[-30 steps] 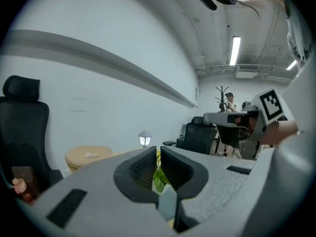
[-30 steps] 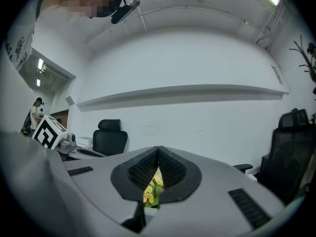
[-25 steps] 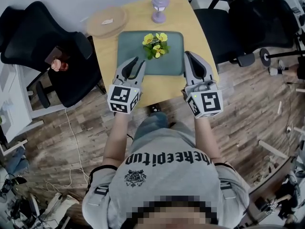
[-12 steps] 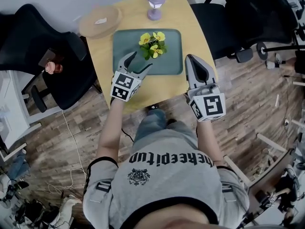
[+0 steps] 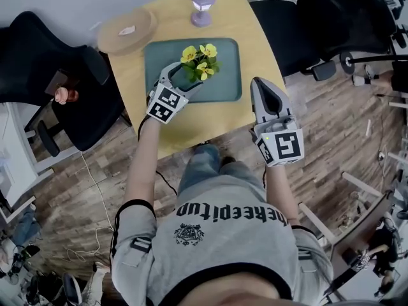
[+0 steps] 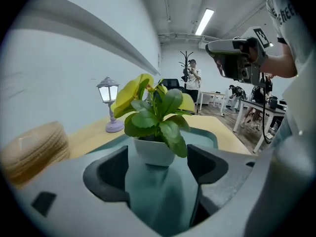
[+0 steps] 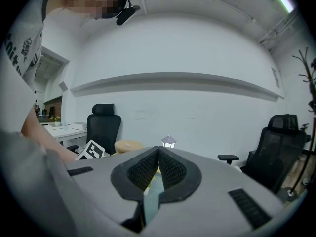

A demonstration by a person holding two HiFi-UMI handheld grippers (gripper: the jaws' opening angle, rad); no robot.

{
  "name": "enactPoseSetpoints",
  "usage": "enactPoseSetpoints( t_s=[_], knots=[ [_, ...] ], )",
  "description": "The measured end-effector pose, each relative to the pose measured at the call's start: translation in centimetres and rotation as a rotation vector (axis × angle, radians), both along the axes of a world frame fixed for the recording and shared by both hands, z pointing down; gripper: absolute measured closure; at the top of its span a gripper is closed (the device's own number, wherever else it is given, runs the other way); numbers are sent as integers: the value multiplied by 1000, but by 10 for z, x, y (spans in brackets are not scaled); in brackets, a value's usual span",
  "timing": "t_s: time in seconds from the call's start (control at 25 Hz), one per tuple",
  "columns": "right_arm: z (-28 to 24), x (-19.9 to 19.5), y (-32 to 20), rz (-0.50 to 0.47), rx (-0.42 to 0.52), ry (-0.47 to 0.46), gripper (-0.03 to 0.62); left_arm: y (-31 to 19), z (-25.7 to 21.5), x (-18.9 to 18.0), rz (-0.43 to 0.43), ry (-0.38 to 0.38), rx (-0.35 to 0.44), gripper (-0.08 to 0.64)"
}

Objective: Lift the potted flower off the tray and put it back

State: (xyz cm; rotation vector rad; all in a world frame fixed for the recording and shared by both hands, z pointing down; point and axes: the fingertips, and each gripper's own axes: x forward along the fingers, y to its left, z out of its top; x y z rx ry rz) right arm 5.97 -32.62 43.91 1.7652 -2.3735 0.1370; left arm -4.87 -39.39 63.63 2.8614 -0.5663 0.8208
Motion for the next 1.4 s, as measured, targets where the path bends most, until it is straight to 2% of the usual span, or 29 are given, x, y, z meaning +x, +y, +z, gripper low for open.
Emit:
enactPoseSetpoints(
  t_s=[0.32,0.72,1.0,1.24,1.4],
  knots=[
    [11,3,-7,5,-27,10,589,-11,25,16,99,-28,10,204],
    [15,5,-8,18,-37,25,589,-18,32,31,103,-57,37,220],
    [7,1,-4,5,-18,24,589,-10,14,26,18,14,5,222],
    [-2,-11,-5,-33,4,13,589,-2,-19,8,-111,23,-26,222],
    [-11,-17,-4,-64,25,2,589,7,-37,-2,-168,16,-11,222]
  ],
)
